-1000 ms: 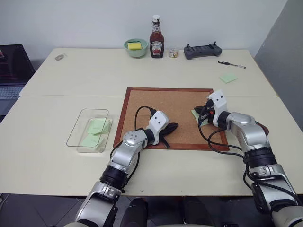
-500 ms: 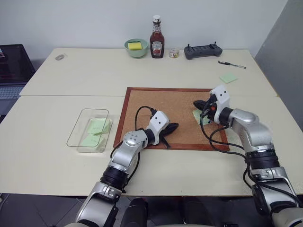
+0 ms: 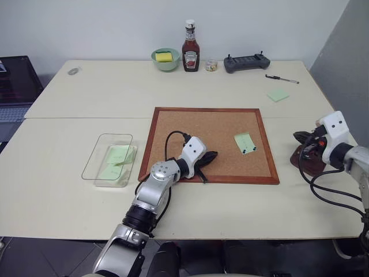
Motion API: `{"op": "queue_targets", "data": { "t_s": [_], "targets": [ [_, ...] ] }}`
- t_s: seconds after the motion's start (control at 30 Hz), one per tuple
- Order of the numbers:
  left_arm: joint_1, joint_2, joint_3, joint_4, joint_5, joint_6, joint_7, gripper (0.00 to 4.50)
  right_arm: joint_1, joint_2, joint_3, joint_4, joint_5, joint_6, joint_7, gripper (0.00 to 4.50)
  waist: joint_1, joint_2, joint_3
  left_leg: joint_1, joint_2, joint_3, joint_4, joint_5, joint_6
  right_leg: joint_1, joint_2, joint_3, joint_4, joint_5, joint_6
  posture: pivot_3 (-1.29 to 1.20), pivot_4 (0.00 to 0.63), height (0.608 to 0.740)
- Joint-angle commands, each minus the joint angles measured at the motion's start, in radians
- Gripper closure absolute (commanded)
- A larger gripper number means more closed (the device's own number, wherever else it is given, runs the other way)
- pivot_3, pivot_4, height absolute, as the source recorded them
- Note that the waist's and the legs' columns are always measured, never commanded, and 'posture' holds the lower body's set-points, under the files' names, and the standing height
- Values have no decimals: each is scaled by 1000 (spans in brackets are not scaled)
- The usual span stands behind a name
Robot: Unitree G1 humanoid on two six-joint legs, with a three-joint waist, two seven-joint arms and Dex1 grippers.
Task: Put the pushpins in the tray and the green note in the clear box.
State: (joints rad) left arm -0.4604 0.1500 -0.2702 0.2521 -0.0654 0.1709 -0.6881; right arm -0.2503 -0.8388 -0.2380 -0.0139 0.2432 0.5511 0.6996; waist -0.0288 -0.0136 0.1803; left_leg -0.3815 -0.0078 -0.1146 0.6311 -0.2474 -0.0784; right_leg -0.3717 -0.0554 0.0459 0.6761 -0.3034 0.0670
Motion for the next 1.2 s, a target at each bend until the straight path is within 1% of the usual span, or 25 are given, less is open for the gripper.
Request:
{"op": "queue_targets", "data": {
  "t_s": [0.03, 0.2, 0.47, 0.5, 0.53, 0.6, 0.63, 0.77, 0.9, 1.03, 1.2],
  "targets": [
    [24, -9, -30, 31, 11, 6, -16, 4500, 77, -69, -43, -43, -45, -12, 4, 4426, 0, 0, 0, 0, 0, 0, 0, 0, 0, 0, 0, 0, 0, 0, 0, 0, 150, 740],
    [24, -12, -33, 31, 11, 6, -18, 4500, 136, -111, -33, -42, -72, -6, 6, 4426, 0, 1, -1, 0, 0, 0, 0, 0, 0, 1, 0, 0, 0, 0, 0, 0, 150, 740],
    [25, -10, -32, 33, 14, 3, -20, 4500, 141, -117, -30, -24, -87, 17, -6, 4426, 0, 1, -1, 0, 0, 0, 0, 0, 0, 1, 0, 0, 0, 0, 0, 0, 150, 740],
    [25, -10, -31, 35, 15, 2, -20, 4500, 140, -117, -29, -23, -87, 18, -7, 4023, 0, 1, -1, 0, 0, 0, 0, 0, 0, 1, 0, 0, 0, 0, 0, 0, 150, 740],
    [24, -9, -31, 36, 15, 1, -21, 4500, 140, -116, -29, -23, -87, 20, -7, 3947, 0, 1, -1, 0, 0, 0, 0, 0, 0, 1, 0, 0, 0, 0, 0, 0, 150, 740],
    [23, -8, -30, 39, 15, -1, -21, 4500, 139, -114, -29, -22, -90, 20, -6, 3343, 0, 1, -1, 0, 0, 0, 0, 0, 0, 1, 0, 0, -1, 0, 0, 0, 150, 740],
    [22, -8, -30, 40, 16, -2, -21, 4500, 139, -113, -30, -22, -91, 21, -6, 3205, 0, 1, -1, 0, 0, 0, 0, 0, 0, 1, 0, 0, -1, 0, 0, 0, 150, 740],
    [21, -7, -28, 43, 15, -4, -22, 4500, 141, -113, -37, -25, -86, 27, -3, 2404, 0, 2, -1, 0, 0, 0, 0, 0, 0, 1, 0, 0, -1, 0, 0, 0, 150, 740],
    [19, -5, -28, 49, 16, -10, -26, 4500, 132, -104, -61, -37, -60, 40, 1, 1418, 0, 2, -1, 0, 0, 0, 0, 0, 0, 1, 0, 0, -1, 0, 0, 0, 150, 740],
    [17, -3, -27, 56, 17, -16, -30, 4500, 91, -79, -103, -67, 17, 69, 19, 1418, 0, 2, -1, 0, 0, 0, 0, 0, 0, 1, 0, 0, -1, 0, 0, 0, 150, 740],
    [12, -3, -26, 60, 19, -19, -32, 4500, 57, -3, -85, -181, 144, 95, 65, 1418, 0, 3, -2, 1, 0, 0, 0, 0, 0, 2, 0, -1, -1, 0, 0, 0, 150, 740]
  ]
}}
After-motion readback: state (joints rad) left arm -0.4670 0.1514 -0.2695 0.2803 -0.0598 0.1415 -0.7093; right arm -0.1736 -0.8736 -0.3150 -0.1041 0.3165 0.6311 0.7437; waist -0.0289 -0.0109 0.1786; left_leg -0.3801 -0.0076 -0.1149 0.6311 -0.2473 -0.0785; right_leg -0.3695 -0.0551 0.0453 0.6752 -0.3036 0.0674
